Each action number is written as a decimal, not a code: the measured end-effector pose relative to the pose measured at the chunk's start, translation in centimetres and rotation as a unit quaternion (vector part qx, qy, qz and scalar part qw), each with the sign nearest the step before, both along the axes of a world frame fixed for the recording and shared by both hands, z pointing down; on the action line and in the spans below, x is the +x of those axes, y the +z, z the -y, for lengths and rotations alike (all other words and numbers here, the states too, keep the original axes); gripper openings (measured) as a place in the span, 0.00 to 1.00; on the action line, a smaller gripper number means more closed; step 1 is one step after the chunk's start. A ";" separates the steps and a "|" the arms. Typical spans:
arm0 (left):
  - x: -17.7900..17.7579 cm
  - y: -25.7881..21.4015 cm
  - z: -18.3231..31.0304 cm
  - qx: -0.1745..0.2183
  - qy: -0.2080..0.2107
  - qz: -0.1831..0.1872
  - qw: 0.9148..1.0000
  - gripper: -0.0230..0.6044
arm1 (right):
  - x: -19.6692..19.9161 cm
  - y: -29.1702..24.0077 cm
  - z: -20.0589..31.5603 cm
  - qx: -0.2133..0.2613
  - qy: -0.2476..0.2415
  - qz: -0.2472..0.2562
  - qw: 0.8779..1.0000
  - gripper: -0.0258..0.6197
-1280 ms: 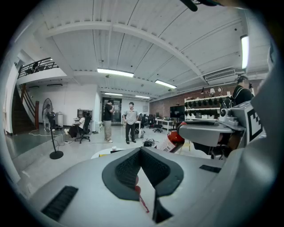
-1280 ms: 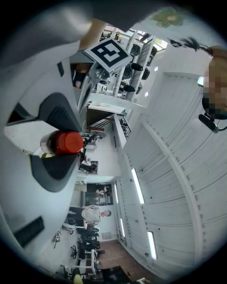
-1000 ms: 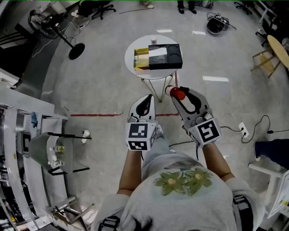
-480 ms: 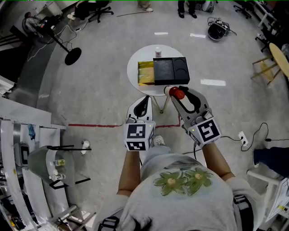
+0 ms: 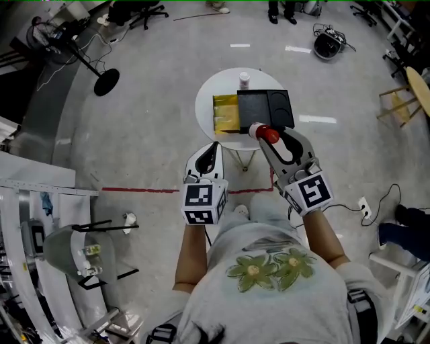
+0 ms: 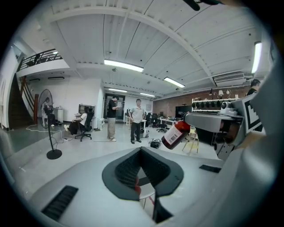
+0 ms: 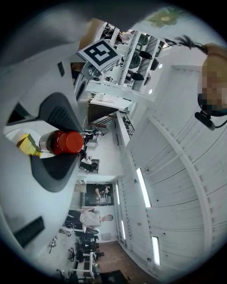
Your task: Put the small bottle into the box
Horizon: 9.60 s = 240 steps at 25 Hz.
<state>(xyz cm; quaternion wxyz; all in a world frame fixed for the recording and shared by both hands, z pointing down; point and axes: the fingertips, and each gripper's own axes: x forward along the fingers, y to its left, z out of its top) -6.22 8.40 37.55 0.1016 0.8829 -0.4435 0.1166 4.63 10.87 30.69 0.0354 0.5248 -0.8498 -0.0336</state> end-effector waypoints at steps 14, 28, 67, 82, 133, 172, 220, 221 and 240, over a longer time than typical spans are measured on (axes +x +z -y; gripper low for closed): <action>-0.6 1.3 4.0 -0.016 0.011 -0.002 1.000 0.04 | -1.2 0.1 6.0 -0.009 -0.011 -0.009 1.000 0.28; 0.0 1.6 11.4 -0.015 0.013 0.026 0.999 0.04 | -1.2 0.1 15.0 -0.013 -0.037 -0.006 0.999 0.28; -0.6 5.7 24.0 -0.053 -0.080 0.026 0.995 0.04 | -2.0 6.4 29.7 -0.072 -0.138 -0.016 0.988 0.28; -0.3 7.2 26.0 -0.067 -0.083 0.028 0.994 0.04 | -2.0 10.4 31.2 -0.121 -0.147 -0.025 0.981 0.28; -1.1 11.4 26.7 -0.121 -0.088 0.065 0.987 0.04 | -3.5 22.1 30.9 -0.245 -0.202 -0.089 0.944 0.28; -3.1 14.4 24.8 -0.159 -0.109 0.091 0.977 0.04 | -4.0 32.1 30.0 -0.330 -0.218 -0.147 0.907 0.28; -2.1 13.7 23.0 -0.148 -0.097 0.090 0.980 0.04 | -2.2 25.4 30.9 -0.258 -0.174 -0.113 0.943 0.05; -2.0 13.3 23.1 -0.142 -0.097 0.088 0.981 0.04 | -2.1 24.5 30.8 -0.247 -0.173 -0.112 0.947 0.05; 3.1 7.0 22.0 -0.063 -0.056 0.045 0.995 0.04 | -0.6 13.2 25.9 -0.155 -0.147 -0.025 0.977 0.04</action>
